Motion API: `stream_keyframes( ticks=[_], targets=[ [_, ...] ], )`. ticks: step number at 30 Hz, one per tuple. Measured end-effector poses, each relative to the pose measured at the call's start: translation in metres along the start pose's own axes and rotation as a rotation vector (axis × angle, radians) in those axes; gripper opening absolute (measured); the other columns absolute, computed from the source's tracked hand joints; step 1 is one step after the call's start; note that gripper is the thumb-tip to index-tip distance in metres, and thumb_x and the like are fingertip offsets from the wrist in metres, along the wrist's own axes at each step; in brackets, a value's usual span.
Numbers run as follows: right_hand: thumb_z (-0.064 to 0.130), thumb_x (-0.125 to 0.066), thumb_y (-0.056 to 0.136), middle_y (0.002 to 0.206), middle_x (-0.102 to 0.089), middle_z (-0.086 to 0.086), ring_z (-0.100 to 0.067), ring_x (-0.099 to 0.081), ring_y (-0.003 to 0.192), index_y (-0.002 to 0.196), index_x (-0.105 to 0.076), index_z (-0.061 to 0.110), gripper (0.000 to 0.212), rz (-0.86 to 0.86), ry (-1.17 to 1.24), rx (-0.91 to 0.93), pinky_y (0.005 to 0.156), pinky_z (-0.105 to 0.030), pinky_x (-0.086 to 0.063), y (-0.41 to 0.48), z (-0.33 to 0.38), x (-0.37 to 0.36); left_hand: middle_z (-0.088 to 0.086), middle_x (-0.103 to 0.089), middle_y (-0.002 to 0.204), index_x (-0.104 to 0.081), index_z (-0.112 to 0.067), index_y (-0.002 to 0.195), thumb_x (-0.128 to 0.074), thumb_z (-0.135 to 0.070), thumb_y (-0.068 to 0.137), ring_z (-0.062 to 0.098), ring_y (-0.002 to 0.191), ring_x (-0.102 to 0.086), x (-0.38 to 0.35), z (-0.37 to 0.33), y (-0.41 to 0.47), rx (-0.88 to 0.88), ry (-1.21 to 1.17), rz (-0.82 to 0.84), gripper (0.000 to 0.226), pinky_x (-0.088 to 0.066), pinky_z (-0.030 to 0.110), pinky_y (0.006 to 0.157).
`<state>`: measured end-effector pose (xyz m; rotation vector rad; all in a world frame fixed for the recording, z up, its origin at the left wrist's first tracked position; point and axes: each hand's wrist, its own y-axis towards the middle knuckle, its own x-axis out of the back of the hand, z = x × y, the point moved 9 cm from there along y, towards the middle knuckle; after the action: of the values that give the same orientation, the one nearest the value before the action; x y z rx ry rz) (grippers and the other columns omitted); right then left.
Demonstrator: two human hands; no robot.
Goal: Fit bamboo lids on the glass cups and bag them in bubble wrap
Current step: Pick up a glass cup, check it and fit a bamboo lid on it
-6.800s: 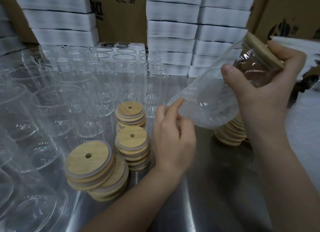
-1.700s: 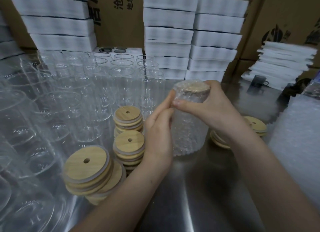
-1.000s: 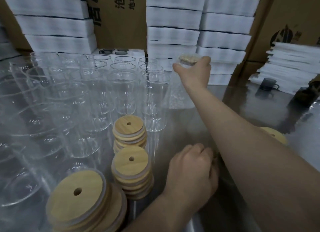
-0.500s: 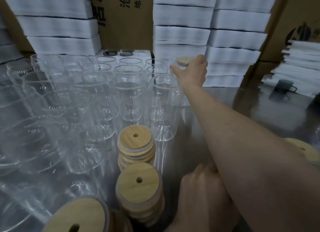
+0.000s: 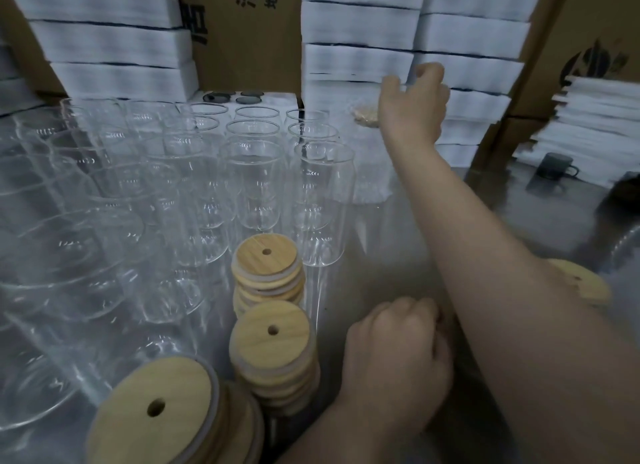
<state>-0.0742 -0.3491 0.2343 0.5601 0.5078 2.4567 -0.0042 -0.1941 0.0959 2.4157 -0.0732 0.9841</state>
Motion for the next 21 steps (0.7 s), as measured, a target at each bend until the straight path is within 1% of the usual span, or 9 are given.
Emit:
stream_keyframes(
  ticks=[1, 2, 3, 4, 6, 9, 12, 16, 21],
  targets=[
    [0.038, -0.049, 0.094, 0.103, -0.057, 0.008, -0.003, -0.06, 0.089, 0.107, -0.051, 0.021, 0.021, 0.027, 0.104, 0.011, 0.091, -0.038, -0.049, -0.011, 0.009, 0.01, 0.002, -0.061, 0.096, -0.057, -0.019, 0.092, -0.036, -0.031, 0.086, 0.03, 0.094, -0.057, -0.007, -0.021, -0.017, -0.041, 0.0, -0.037, 0.025, -0.045, 0.04, 0.07],
    [0.044, -0.05, 0.093, 0.091, -0.059, 0.008, -0.001, -0.061, 0.078, 0.093, -0.05, 0.023, 0.021, 0.099, 0.182, 0.007, 0.082, -0.035, -0.051, -0.025, 0.016, 0.016, 0.001, -0.062, 0.098, -0.058, -0.02, 0.095, -0.036, -0.03, 0.085, 0.028, 0.095, -0.057, 0.0, -0.019, -0.016, -0.011, 0.069, -0.08, 0.026, -0.046, 0.04, 0.072],
    [0.052, -0.052, 0.091, 0.092, -0.061, 0.006, -0.004, -0.062, 0.08, 0.088, -0.048, 0.026, 0.027, 0.205, 0.215, -0.005, 0.077, -0.034, -0.05, -0.039, 0.021, 0.017, 0.0, -0.062, 0.099, -0.059, -0.021, 0.097, -0.036, -0.03, 0.083, 0.027, 0.095, -0.057, 0.001, -0.02, -0.018, 0.017, 0.045, -0.073, 0.029, -0.047, 0.04, 0.074],
    [0.06, -0.055, 0.087, 0.1, -0.061, 0.004, -0.009, -0.062, 0.089, 0.091, -0.047, 0.028, 0.034, 0.321, 0.204, -0.016, 0.077, -0.034, -0.049, -0.053, 0.021, 0.014, -0.001, -0.062, 0.099, -0.06, -0.021, 0.098, -0.035, -0.03, 0.081, 0.026, 0.095, -0.057, -0.003, -0.021, -0.024, 0.053, 0.028, -0.066, 0.031, -0.048, 0.04, 0.074],
    [0.069, -0.063, 0.078, 0.122, -0.056, 0.002, -0.015, -0.058, 0.108, 0.117, -0.045, 0.029, 0.059, 0.535, 0.129, -0.059, 0.085, -0.035, -0.047, -0.082, 0.013, 0.005, -0.001, -0.062, 0.098, -0.061, -0.022, 0.097, -0.036, -0.028, 0.081, 0.025, 0.093, -0.058, 0.004, -0.02, -0.026, 0.098, -0.008, -0.122, 0.03, -0.047, 0.039, 0.074],
    [0.056, -0.08, 0.07, 0.143, -0.046, -0.004, -0.018, -0.051, 0.12, 0.148, -0.018, 0.029, 0.103, 0.72, 0.059, -0.088, 0.084, -0.028, -0.041, -0.112, -0.008, -0.012, -0.002, -0.064, 0.098, -0.063, -0.021, 0.097, -0.046, -0.017, 0.085, 0.022, 0.093, -0.058, 0.014, -0.007, -0.025, 0.179, -0.072, -0.238, 0.021, -0.044, 0.036, 0.075],
    [0.036, -0.087, 0.07, 0.143, -0.044, -0.012, -0.022, -0.051, 0.122, 0.151, -0.011, 0.028, 0.111, 0.751, 0.049, -0.1, 0.089, -0.027, -0.037, -0.123, -0.03, -0.024, -0.005, -0.063, 0.096, -0.056, -0.023, 0.093, -0.052, -0.01, 0.085, 0.018, 0.092, -0.056, 0.021, 0.004, -0.03, 0.277, -0.182, -0.33, 0.016, -0.04, 0.033, 0.075],
    [0.029, -0.088, 0.07, 0.124, -0.054, -0.005, -0.017, -0.057, 0.11, 0.146, -0.03, 0.024, 0.096, 0.666, 0.044, -0.089, 0.093, -0.028, -0.045, -0.127, -0.052, -0.025, -0.005, -0.056, 0.09, -0.042, -0.029, 0.087, -0.055, -0.01, 0.083, 0.021, 0.088, -0.053, 0.026, 0.01, -0.033, 0.345, -0.255, -0.39, 0.023, -0.04, 0.038, 0.073],
    [0.028, -0.087, 0.071, 0.11, -0.05, 0.002, -0.012, -0.054, 0.105, 0.137, -0.049, 0.016, 0.078, 0.563, 0.113, -0.086, 0.093, -0.028, -0.048, -0.125, -0.063, -0.013, 0.001, -0.047, 0.1, -0.038, -0.023, 0.094, -0.058, 0.002, 0.075, 0.025, 0.1, -0.047, 0.037, 0.003, -0.036, 0.285, -0.248, -0.495, 0.037, -0.04, 0.042, 0.088]
  ],
)
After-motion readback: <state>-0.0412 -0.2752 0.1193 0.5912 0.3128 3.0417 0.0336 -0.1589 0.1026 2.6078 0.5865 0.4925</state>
